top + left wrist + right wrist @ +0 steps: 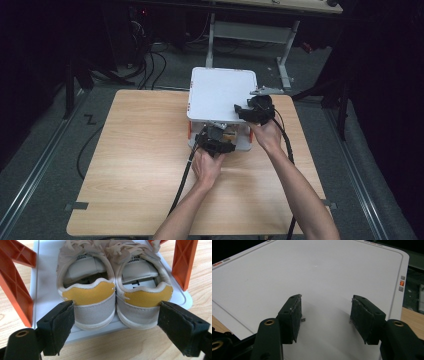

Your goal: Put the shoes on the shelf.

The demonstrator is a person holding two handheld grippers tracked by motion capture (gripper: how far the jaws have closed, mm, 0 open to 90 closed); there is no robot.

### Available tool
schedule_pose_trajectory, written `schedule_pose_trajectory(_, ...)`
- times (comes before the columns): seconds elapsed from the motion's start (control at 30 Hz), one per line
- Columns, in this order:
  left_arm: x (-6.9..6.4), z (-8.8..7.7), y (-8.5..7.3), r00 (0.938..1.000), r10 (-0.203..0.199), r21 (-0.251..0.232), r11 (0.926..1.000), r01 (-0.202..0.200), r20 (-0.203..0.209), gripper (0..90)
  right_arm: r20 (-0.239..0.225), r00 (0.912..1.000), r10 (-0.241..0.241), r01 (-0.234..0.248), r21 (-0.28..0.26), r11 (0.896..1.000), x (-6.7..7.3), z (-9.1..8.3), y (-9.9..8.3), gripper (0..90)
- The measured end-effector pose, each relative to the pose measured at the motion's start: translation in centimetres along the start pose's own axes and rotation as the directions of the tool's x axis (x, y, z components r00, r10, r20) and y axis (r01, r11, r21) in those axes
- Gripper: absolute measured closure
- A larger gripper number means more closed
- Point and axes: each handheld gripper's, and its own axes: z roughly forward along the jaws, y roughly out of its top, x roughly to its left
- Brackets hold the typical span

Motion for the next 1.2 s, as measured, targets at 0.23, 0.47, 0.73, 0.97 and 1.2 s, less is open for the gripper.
schedule_pose_trajectory(0.23,-0.3,0.4,-0.3,0.9998,-0.017,-0.030,0.9994,0.017,-0.009,15.2,-0.004,1.0000,0.001,-0.001,0.000,1.000,0.0,0.0,0.0,42.1)
schedule_pose_trajectory(0.47,-0.6,0.4,-1.5,0.9996,0.002,-0.041,0.9991,-0.003,-0.028,22.6,-0.004,1.0000,-0.001,0.001,-0.001,1.000,0.0,0.0,0.0,42.1)
schedule_pose_trajectory(0.73,-0.7,1.4,-1.2,0.9991,0.000,-0.075,0.9972,-0.004,-0.043,27.9,-0.006,1.0000,-0.006,0.006,0.000,1.000,0.0,-0.1,-0.1,42.1)
schedule_pose_trajectory(0.97,-1.0,2.1,-1.3,0.9970,0.015,-0.137,0.9903,-0.025,-0.076,32.0,-0.010,0.9999,-0.008,0.008,-0.001,1.000,0.0,-0.1,-0.1,42.1)
schedule_pose_trajectory(1.2,-0.8,2.2,-1.3,0.9971,0.019,-0.129,0.9912,-0.029,-0.074,33.1,-0.009,0.9999,-0.009,0.009,-0.001,1.000,0.1,-0.1,-0.1,42.1)
